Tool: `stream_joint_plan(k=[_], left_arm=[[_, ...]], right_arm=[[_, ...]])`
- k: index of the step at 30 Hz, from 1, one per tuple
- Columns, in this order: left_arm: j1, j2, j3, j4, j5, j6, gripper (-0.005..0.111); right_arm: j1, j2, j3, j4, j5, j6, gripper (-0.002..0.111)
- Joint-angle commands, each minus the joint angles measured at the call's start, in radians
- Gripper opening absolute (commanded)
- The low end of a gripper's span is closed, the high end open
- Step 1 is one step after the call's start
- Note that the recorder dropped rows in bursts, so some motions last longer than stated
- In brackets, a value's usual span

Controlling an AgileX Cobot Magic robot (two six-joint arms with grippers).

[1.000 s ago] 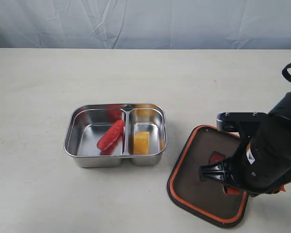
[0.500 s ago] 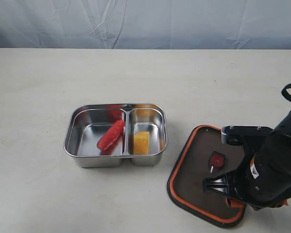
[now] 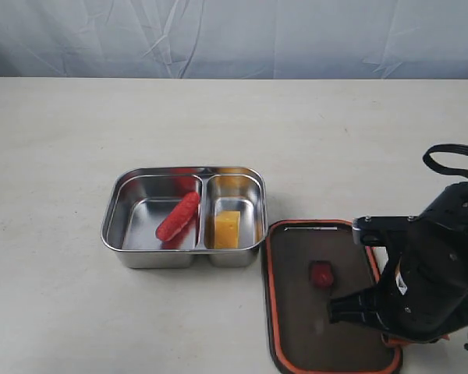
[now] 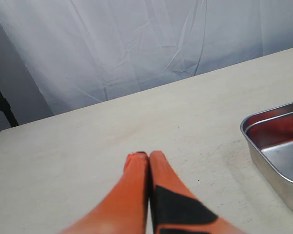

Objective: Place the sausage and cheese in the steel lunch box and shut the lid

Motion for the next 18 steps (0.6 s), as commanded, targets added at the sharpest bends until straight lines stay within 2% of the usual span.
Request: stream_joint_plan(k=[1,8,18], left_arm=[[-0.008,-0.005,0.003,-0.012,-0.006,-0.003,0.0],[-0.008,-0.005,0.003,-0.012,-0.006,-0.003,0.0],[-0.008,-0.005,0.003,-0.01,-0.006,-0.003,0.0]], right_arm=[[-0.004,0.0,0.003,-0.018,0.078,0.008,0.0],[-0.004,-0.019,0.003,-0.17,0.147,0.163,0.0],[-0.004,-0.208,-0.001,-0.42,0.211,0.354,0.0]])
